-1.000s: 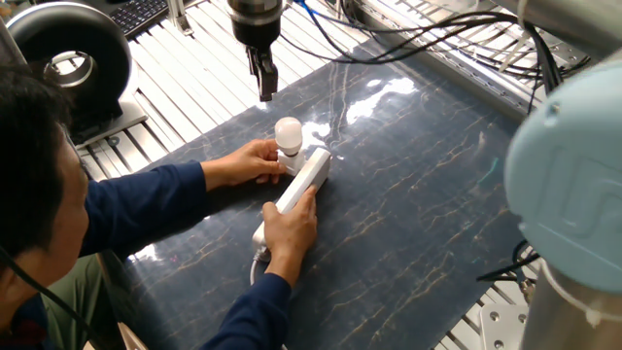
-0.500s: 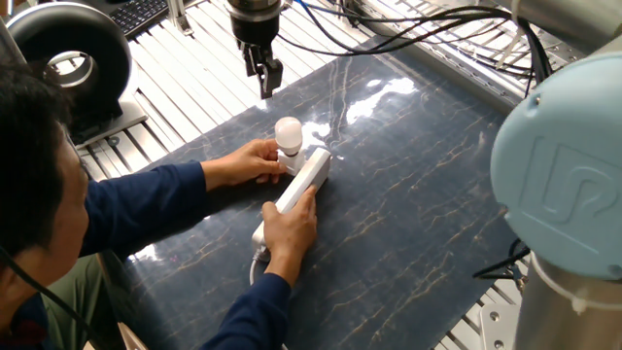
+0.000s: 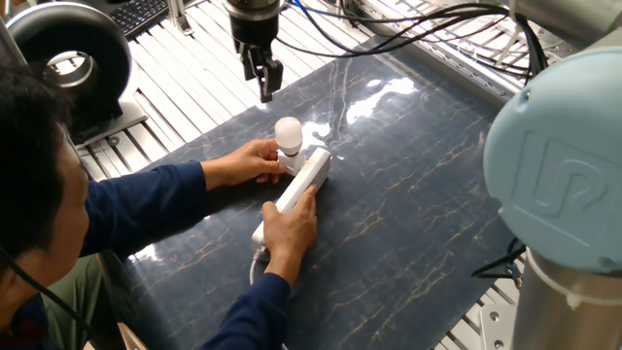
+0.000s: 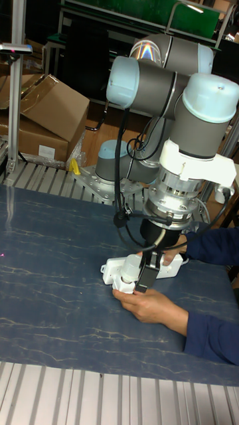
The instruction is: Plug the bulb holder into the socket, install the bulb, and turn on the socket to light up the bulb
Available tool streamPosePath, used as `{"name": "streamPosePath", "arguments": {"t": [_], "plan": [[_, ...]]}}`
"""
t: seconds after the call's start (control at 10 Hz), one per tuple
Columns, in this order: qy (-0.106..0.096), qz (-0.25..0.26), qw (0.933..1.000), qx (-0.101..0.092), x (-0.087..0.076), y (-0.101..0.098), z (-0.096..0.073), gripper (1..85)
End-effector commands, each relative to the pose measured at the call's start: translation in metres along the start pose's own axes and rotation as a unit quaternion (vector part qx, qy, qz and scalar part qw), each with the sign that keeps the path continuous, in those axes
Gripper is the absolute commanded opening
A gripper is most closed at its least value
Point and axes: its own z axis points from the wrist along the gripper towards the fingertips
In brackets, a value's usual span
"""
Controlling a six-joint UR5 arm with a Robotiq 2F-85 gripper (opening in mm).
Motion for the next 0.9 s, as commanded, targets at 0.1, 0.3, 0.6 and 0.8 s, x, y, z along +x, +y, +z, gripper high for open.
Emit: {"name": "streamPosePath", "arguments": {"t": [0.1,0.3,0.6,0.8], "plan": [[0.002,0.009,0.9997,-0.022,-0.001,0.044,-0.007,65.0],[0.01,0.003,0.9998,-0.015,0.002,0.052,-0.002,68.3],[0.004,-0.013,0.9999,-0.002,0.004,0.054,0.021,74.7],[0.008,-0.027,0.9996,0.005,0.005,0.053,0.029,74.7]]}}
